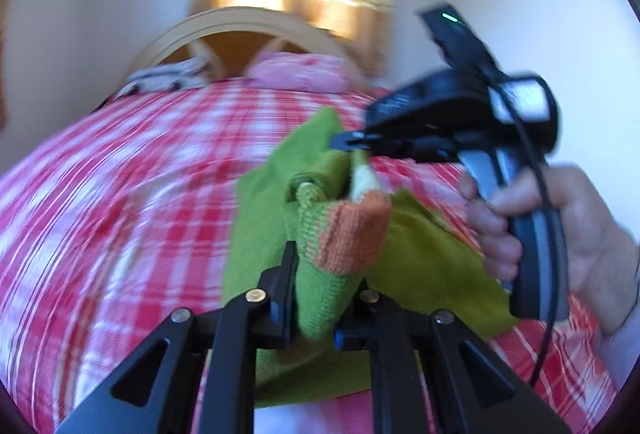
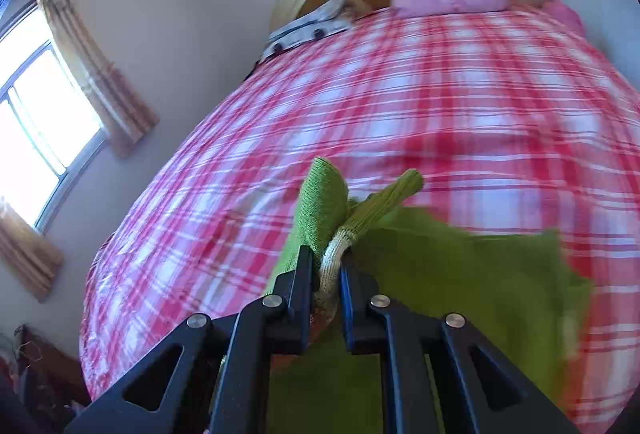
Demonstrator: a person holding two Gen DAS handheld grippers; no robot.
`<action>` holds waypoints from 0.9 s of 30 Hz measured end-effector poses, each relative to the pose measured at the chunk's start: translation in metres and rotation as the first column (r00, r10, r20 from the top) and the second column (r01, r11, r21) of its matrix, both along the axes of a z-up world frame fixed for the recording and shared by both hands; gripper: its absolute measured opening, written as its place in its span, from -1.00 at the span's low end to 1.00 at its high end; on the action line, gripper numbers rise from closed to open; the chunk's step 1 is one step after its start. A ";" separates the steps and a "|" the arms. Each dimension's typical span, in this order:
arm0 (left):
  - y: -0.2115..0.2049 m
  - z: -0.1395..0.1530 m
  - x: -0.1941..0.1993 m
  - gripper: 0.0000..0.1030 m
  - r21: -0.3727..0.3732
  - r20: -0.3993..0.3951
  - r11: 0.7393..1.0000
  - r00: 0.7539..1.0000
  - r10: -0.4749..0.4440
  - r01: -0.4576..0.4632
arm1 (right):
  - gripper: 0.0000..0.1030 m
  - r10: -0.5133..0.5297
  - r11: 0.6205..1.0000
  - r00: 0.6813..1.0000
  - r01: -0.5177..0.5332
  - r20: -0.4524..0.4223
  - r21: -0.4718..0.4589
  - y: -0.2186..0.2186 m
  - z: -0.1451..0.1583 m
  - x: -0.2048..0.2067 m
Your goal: Fold small clothes
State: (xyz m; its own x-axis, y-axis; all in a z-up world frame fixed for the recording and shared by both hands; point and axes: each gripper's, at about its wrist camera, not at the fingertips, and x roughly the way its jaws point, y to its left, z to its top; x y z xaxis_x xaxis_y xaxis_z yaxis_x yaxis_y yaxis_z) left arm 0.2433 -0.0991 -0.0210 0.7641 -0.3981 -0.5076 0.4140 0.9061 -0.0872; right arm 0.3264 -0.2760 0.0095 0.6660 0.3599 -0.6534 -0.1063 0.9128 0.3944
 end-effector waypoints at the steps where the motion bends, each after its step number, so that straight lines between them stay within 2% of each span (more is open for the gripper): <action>1: -0.016 -0.001 0.001 -0.72 0.022 0.003 0.999 1.000 -0.029 0.029 | -0.78 -0.013 1.000 1.000 0.013 -0.003 0.004 -0.012 -0.001 -0.003; 5: -0.072 -0.012 -0.005 -0.72 0.094 0.003 0.989 0.993 -0.115 0.114 | -0.79 -0.065 0.998 0.998 0.065 -0.027 0.005 -0.065 -0.017 -0.015; 11: -0.116 -0.026 -0.016 -0.72 0.135 -0.039 0.972 0.981 -0.189 0.192 | -0.79 -0.110 0.994 0.993 0.110 -0.044 0.013 -0.122 -0.040 -0.029; 20: -0.147 -0.044 -0.024 -0.71 0.200 -0.132 0.945 0.963 -0.234 0.257 | -0.79 -0.158 0.987 0.983 0.159 -0.099 0.006 -0.157 -0.083 -0.041; 23: -0.140 -0.041 -0.024 -0.55 0.183 -0.163 0.946 0.957 -0.241 0.269 | -0.72 -0.174 0.985 0.980 0.173 -0.095 -0.017 -0.154 -0.090 -0.044; 24: -0.135 -0.039 -0.025 -0.40 0.168 -0.175 0.945 0.952 -0.252 0.282 | -0.64 -0.193 0.981 0.977 0.192 -0.092 -0.015 -0.156 -0.087 -0.048; 25: -0.124 -0.035 -0.030 -0.15 0.145 -0.195 0.942 0.942 -0.273 0.303 | -0.57 -0.213 0.977 0.973 0.213 -0.092 -0.013 -0.159 -0.083 -0.052; 27: -0.104 -0.030 -0.040 0.15 0.122 -0.195 0.943 0.939 -0.283 0.309 | -0.55 -0.267 0.963 0.960 0.268 -0.088 0.001 -0.169 -0.073 -0.068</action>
